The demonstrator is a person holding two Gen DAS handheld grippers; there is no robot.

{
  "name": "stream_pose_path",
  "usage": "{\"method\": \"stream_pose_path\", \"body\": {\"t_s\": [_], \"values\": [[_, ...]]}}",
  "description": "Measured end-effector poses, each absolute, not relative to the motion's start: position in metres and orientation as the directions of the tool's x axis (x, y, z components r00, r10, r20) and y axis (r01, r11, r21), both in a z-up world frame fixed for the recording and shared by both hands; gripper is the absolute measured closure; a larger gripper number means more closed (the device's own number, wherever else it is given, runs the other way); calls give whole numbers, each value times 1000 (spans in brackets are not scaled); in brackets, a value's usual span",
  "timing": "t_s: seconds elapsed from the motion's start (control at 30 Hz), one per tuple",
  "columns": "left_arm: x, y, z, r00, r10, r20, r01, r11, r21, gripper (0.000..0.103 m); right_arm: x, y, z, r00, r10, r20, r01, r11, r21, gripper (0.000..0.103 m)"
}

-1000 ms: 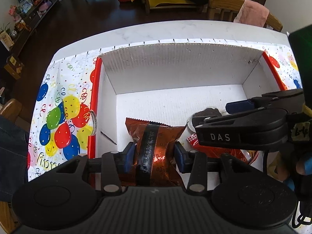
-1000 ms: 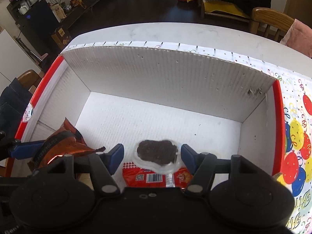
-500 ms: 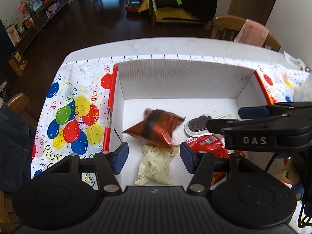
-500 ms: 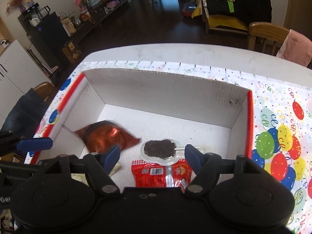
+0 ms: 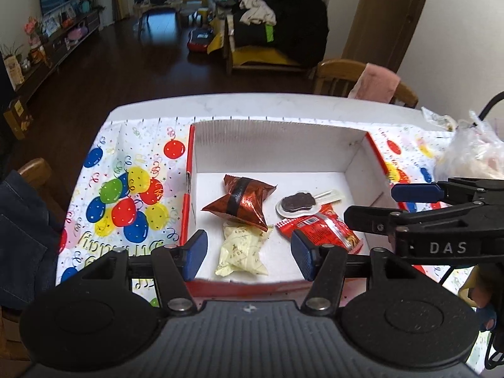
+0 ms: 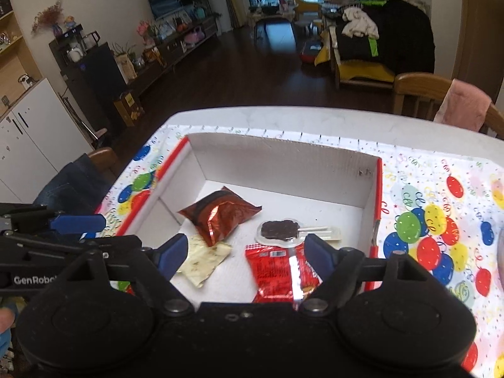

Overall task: Organize snacks
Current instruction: 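Withdraw both tools from the box toward the remaining snacks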

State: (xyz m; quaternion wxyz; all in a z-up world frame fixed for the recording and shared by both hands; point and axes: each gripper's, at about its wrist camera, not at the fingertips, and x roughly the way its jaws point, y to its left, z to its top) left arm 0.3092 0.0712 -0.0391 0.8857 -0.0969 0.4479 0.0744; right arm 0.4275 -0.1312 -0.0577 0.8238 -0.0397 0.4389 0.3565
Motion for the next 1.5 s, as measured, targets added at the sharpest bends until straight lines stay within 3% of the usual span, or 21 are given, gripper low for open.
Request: {"method": "stream_pose_path", "body": {"t_s": [0.1,0.4,0.77,1.2,1.5], "values": [[291,70,-30,613,47,-788,-208,973,-104,38,408,-135,-48,380,559,-737,-627,742,239,21],[241,74,-13,659,39,-751,-161,983,-90,34,353,-146,-34,433,573,-696,-597,760,254,13],[176,83,-21,684,16,-729,-120,989,-90,25,292,-158,-56,472,529,-705,-566,795,218,5],[142,89,-83,580,-42,-814,-92,989,-117,21,216,-163,-116,471,405,-784,-580,812,72,0],[142,94,-135,466,-72,-882,-125,981,-146,21,201,-171,-155,392,358,-847,-539,836,104,6]]}}
